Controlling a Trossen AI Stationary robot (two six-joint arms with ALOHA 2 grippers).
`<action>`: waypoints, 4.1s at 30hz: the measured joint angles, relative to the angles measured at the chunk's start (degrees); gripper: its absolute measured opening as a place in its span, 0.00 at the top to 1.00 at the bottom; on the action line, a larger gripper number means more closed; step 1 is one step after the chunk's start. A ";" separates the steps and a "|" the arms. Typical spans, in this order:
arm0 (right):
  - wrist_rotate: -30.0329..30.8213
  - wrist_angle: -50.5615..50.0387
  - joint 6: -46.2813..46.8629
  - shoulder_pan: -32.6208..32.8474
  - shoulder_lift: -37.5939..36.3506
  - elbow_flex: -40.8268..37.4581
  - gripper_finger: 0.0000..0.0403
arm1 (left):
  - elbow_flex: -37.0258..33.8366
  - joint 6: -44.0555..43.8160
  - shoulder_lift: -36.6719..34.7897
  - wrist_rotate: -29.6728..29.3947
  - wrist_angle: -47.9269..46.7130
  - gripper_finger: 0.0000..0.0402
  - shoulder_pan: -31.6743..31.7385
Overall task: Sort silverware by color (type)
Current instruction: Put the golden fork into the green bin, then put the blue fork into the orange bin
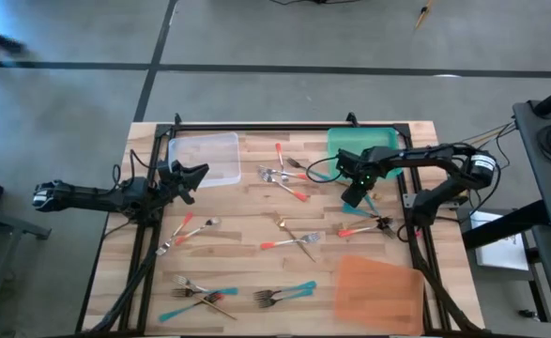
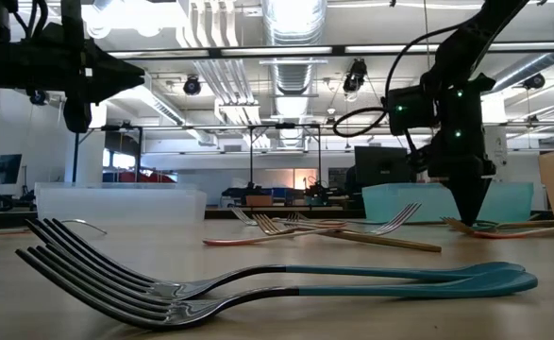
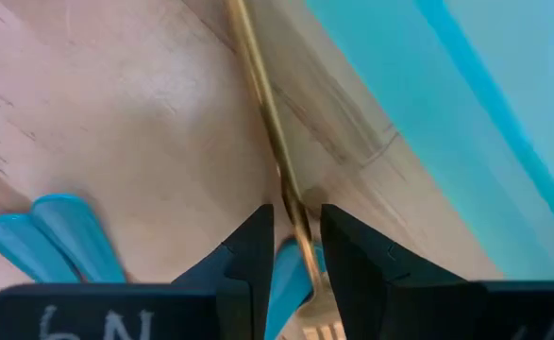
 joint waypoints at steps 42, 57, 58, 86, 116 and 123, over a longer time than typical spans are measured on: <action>-7.73 -7.44 5.88 1.12 -19.86 1.49 0.98 | -0.02 0.01 0.11 0.02 0.00 0.89 -0.02; 16.70 -14.40 -25.90 -1.01 -18.23 18.62 0.96 | -0.02 0.02 0.17 0.01 0.00 0.89 -0.02; 18.53 -14.36 -27.01 -1.54 -17.24 19.30 0.95 | -0.01 0.01 0.17 0.00 0.00 0.89 -0.02; 0.12 -19.85 1.75 -7.43 -14.03 16.70 0.91 | -0.02 0.01 0.22 0.00 0.00 0.89 -0.01; 0.81 -9.28 41.47 17.04 -19.86 -3.02 0.90 | -0.02 0.01 0.22 0.00 0.00 0.89 -0.01; -1.26 -7.86 43.08 19.90 -17.29 -3.07 0.90 | -0.02 0.02 0.33 0.00 0.02 0.89 -0.02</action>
